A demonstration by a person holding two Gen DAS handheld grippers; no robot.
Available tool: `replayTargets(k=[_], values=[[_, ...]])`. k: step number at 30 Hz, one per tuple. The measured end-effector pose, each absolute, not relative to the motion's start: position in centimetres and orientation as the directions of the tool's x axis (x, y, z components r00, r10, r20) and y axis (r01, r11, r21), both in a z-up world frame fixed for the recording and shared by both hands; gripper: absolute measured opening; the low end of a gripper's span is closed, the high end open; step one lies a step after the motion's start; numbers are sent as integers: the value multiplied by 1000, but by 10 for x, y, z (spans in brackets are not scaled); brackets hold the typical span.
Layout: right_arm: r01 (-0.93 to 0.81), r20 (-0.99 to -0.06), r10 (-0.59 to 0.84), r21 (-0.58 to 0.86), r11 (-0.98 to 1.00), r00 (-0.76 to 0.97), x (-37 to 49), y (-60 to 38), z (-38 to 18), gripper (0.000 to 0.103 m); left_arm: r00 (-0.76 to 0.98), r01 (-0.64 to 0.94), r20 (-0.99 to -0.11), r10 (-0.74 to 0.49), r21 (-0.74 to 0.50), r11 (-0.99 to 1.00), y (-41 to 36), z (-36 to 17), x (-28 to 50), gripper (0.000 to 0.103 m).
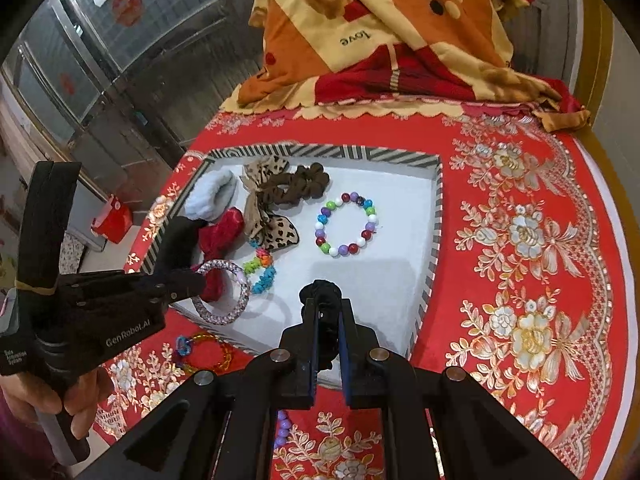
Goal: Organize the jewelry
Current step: 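Carry the bangle and black scrunchie into the tray and open both tools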
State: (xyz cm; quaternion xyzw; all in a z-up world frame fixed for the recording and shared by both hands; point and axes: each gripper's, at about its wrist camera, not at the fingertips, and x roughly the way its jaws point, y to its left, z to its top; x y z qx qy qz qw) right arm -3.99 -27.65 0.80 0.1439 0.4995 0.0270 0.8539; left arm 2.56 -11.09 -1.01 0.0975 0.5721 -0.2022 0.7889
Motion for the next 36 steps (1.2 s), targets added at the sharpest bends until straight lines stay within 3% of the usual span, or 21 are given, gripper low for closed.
replayTargets(k=[19, 36], values=[[74, -882, 222, 276, 958, 415, -7, -291, -30, 8, 224, 411, -960, -170, -65, 909, -125, -32, 38, 7], [63, -924, 134, 166, 984, 357, 20, -292, -55, 9, 191, 412, -970, -152, -62, 909, -135, -46, 40, 7]])
